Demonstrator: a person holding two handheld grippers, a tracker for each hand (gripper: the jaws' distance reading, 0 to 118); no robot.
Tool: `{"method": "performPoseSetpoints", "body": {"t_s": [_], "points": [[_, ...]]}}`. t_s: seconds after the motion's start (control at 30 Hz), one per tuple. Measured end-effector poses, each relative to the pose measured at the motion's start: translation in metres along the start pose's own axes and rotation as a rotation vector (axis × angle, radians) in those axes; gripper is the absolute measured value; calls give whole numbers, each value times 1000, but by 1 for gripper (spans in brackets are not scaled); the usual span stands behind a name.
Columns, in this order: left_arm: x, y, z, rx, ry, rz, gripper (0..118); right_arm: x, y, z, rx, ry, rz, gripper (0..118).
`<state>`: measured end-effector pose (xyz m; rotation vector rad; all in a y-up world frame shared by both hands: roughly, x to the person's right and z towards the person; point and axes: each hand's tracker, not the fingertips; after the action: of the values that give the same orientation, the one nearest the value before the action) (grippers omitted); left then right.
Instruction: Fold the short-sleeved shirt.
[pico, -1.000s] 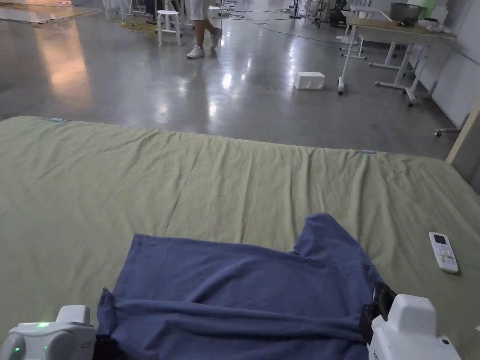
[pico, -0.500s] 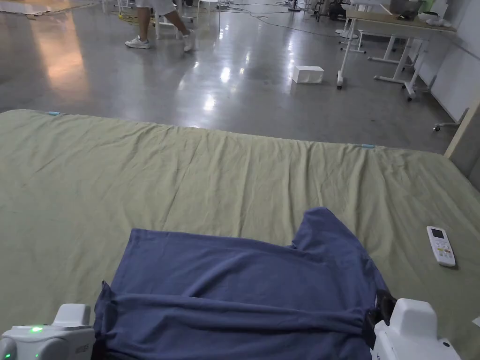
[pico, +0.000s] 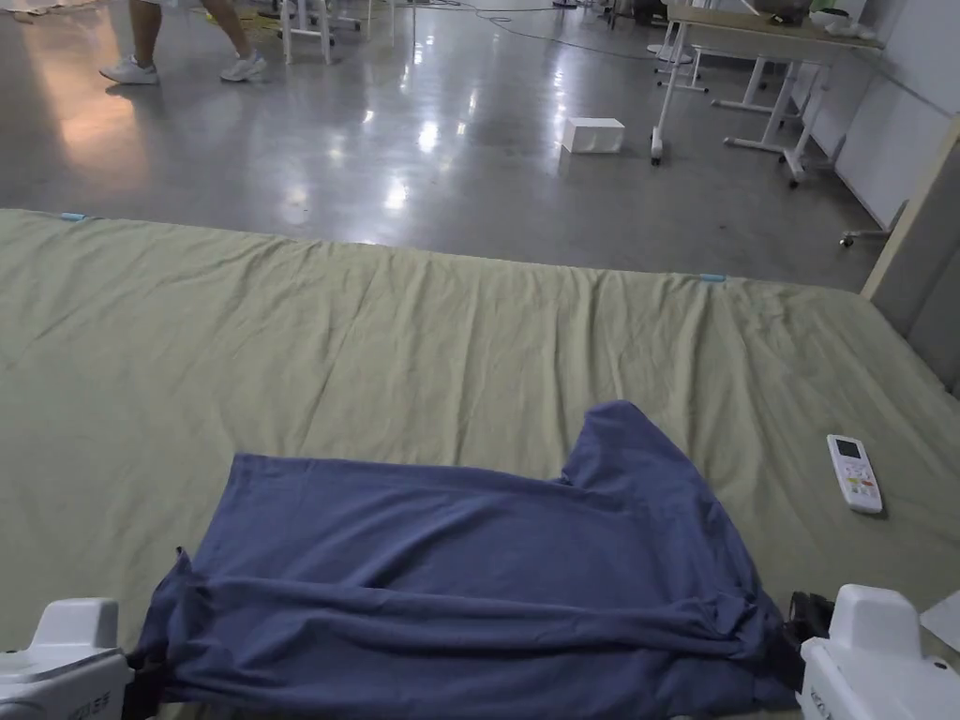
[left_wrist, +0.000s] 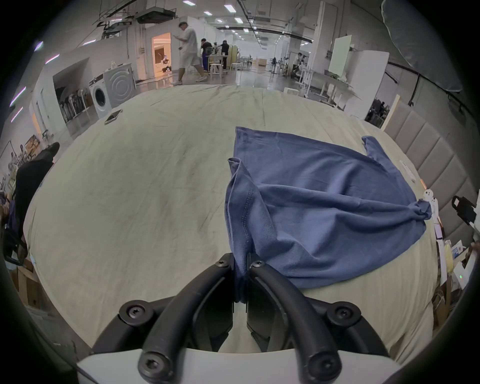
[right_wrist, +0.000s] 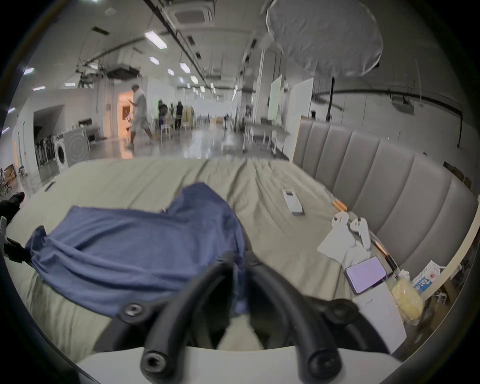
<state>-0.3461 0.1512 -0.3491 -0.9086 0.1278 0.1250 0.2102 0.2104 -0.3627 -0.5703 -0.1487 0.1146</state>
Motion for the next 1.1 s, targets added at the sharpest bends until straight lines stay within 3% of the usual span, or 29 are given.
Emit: {"method": "performPoseSetpoints", "body": {"t_s": [0.07, 0.1, 0.2, 0.33, 0.43, 0.6, 0.67, 0.9, 1.1], "points": [[0, 0, -2, -7, 6, -5, 8, 13, -1, -22, -142, 20, 6, 64], [1, 0, -3, -8, 7, -4, 8, 18, -3, -30, -209, 21, -2, 73], [2, -1, -6, -20, 10, -2, 8, 23, -11, -55, -290, 46, 27, 73], [3, -4, -10, -35, 13, -4, 8, 15, -19, -85, -391, 61, 142, 79], [3, -6, -14, -47, 13, 2, 8, 12, -24, -106, -409, 85, 123, 81], [4, -9, -17, -59, 18, -2, 8, 3, -39, -135, -521, 120, 161, 81], [4, -9, -18, -62, 19, 0, 8, 3, -43, -133, -490, 135, 140, 75], [7, -12, -19, -71, 23, -14, 8, -20, -52, -116, -435, 189, 186, 10], [6, -10, -13, -41, 24, -1, 8, -15, -43, -111, -444, 179, 85, 7]]}}
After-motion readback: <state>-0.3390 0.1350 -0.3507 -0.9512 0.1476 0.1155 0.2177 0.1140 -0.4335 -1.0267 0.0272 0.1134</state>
